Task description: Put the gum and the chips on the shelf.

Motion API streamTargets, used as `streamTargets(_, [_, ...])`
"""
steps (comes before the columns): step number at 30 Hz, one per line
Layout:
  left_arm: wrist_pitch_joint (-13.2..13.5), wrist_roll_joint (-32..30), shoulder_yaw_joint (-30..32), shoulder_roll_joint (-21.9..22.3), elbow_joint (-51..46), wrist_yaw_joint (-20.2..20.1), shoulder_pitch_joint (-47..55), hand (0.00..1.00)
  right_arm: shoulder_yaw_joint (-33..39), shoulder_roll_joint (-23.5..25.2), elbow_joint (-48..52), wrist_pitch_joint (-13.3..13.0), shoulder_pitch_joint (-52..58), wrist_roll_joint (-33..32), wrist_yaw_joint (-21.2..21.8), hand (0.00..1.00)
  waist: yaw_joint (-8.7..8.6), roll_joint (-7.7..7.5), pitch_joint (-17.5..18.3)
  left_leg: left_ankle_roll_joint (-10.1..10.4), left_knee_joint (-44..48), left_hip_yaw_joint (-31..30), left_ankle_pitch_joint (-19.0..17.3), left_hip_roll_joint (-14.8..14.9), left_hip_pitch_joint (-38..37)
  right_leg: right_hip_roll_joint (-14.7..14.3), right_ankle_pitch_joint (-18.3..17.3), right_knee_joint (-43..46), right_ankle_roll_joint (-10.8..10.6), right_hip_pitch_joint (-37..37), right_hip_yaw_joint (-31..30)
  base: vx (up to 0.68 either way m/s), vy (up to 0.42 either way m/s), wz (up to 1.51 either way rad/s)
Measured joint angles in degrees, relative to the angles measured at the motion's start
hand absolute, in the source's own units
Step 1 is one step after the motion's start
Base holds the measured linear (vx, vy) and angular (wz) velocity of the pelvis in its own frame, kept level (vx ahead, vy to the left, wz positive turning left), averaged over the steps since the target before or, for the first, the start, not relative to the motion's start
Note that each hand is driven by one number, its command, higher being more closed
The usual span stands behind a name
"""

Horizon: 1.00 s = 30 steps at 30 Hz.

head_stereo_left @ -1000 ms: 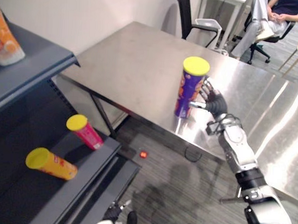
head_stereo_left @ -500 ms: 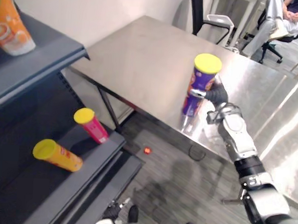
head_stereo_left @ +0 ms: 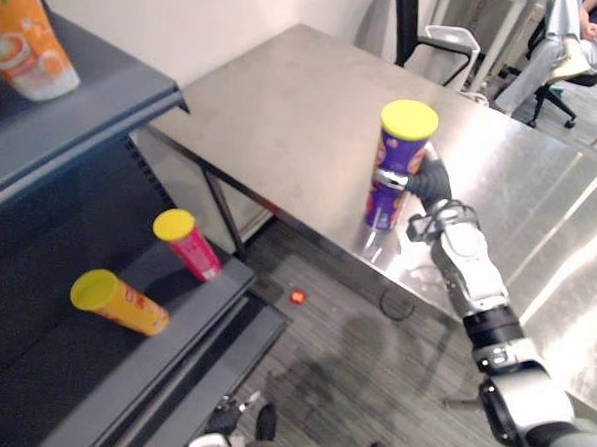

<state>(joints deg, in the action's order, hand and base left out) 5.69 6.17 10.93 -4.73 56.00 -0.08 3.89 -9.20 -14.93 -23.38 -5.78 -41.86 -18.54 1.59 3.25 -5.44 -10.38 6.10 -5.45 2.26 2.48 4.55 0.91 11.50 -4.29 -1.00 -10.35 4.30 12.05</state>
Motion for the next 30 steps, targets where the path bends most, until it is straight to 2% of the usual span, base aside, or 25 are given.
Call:
streamTargets(5, [0.0, -0.1, 0.0, 0.0, -0.1, 0.3, 0.0, 0.00, 2.3, 1.0, 5.1, 0.1, 3.9, 0.0, -0.6, 1.00, 0.02, -0.03, 0.0, 0.0, 0.0, 0.2, 0.0, 0.2, -0.1, -0.1, 0.1, 0.0, 0.1, 0.0, -0.2, 0.00, -0.003, -0.01])
streamTargets(8, [0.0, -0.3, 0.1, 0.0, -0.1, 1.0, 0.0, 0.00, 6.6, 1.7, 16.5, 0.1, 9.8, 0.6, -1.8, 1.00, -0.08, -0.04, 0.0, 0.0, 0.0, 0.4, 0.0, 0.6, -0.3, -0.3, 0.2, 0.0, 0.2, 0.0, -0.7, 0.00, -0.011, -0.05])
streamTargets(11, [0.0, -0.4, 0.3, 0.0, -0.1, 1.6, 0.2, 0.00, 11.7, 1.7, 24.7, -1.0, 12.9, 0.6, -2.6, 1.00, -0.54, -0.06, 0.0, 0.0, 0.0, 0.8, 0.0, 0.7, -0.8, -0.4, 0.2, 0.1, 0.3, 0.0, -1.3, -0.01, -0.007, -0.10])
streamTargets(13, [0.0, -0.9, 0.4, -0.1, 0.0, 1.8, 0.5, 0.00, 15.6, 1.7, 30.9, -2.9, 16.0, 0.6, -3.1, 1.00, -1.51, -0.10, 0.1, 0.0, 0.0, 1.1, 0.0, 0.7, -1.1, -0.4, 0.2, 0.2, 0.3, 0.1, -1.6, -0.04, -0.010, -0.08])
streamTargets(16, [0.1, -2.4, 0.6, -0.1, 0.0, 1.9, 0.6, 0.00, 19.4, 1.4, 35.9, -4.8, 20.2, 0.4, -3.6, 1.00, -1.84, -0.15, 0.2, 0.0, 0.0, 1.7, 0.0, 0.8, -1.4, -0.5, 0.2, 0.2, 0.3, -0.1, -2.3, -0.04, -0.007, -0.12])
streamTargets(21, [0.0, -2.9, 0.5, -0.2, 1.2, 1.9, 1.1, 0.00, 21.8, 1.4, 36.7, -5.0, 25.8, 0.3, -3.6, 1.00, -3.06, -0.18, 2.7, 0.0, 0.0, 1.8, 0.0, 0.9, -1.6, -0.6, 0.2, 0.3, 0.3, -0.2, -2.6, -0.03, -0.007, -0.02])
streamTargets(30, [0.0, -3.1, 0.2, -0.2, 1.1, 1.9, 2.0, 0.00, 26.8, 1.4, 36.7, -5.0, 30.3, -0.5, -3.7, 1.00, -3.39, -0.32, 4.6, 0.0, 0.0, 2.3, 0.0, 0.9, -2.1, -0.6, 0.2, 0.7, 0.3, -0.2, -3.3, -0.01, -0.003, -0.02])
